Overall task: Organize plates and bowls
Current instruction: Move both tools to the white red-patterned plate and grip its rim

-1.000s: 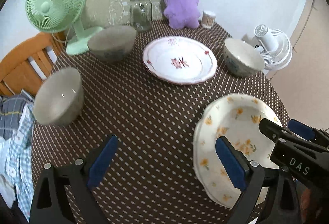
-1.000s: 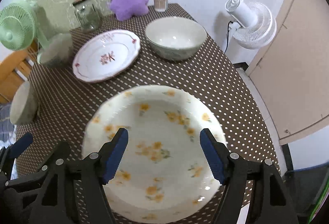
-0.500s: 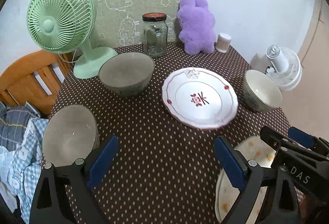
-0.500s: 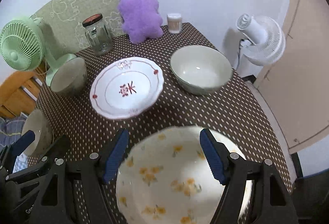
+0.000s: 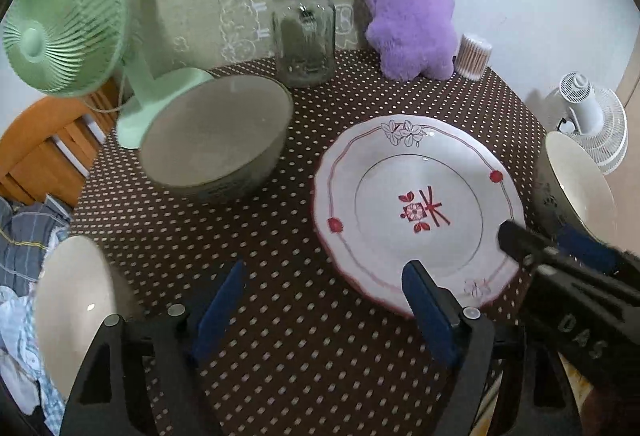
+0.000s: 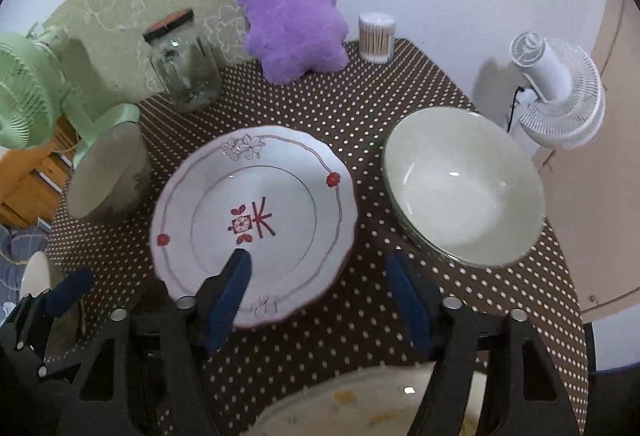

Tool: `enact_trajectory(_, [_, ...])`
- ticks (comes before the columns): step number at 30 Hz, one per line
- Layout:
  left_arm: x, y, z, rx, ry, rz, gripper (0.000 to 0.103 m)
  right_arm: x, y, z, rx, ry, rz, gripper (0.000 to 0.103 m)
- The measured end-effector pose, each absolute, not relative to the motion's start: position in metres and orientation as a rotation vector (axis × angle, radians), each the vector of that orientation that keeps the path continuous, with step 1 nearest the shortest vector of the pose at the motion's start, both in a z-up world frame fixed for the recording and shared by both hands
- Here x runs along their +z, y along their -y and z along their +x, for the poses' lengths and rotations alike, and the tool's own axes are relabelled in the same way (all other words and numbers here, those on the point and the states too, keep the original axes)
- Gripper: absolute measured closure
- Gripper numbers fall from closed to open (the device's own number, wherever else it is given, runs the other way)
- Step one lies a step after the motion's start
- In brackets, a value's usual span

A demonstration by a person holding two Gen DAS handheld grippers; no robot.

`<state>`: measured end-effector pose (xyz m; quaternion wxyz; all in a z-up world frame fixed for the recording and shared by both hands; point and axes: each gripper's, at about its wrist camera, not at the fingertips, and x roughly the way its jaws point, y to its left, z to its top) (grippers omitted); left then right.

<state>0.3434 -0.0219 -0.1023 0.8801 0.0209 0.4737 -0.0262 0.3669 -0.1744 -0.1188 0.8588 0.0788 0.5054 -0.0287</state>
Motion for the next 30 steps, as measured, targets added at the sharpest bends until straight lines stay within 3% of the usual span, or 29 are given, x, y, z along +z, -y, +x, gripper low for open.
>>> enact_trajectory(12, [-0.132, 0.04, 0.385, -0.053, -1.03, 0.039, 0.036, -0.149, 0.173, 0.397, -0.087, -1.101, 0.152, 0.048])
enact_trajectory(17, [-0.138, 0.046, 0.392, -0.076, -1.045, 0.052, 0.059, -0.158, 0.175, 0.403, -0.086, -1.132, 0.155, 0.055])
enact_trajectory(23, [-0.137, 0.043, 0.392, -0.049, -1.062, 0.056, 0.062, -0.156, 0.17, 0.399, -0.066, -1.157, 0.126, 0.065])
enact_trajectory(30, [-0.133, 0.022, 0.366, -0.038, -1.066, 0.067, 0.062, -0.154, 0.151, 0.375, -0.02, -1.184, 0.121, 0.066])
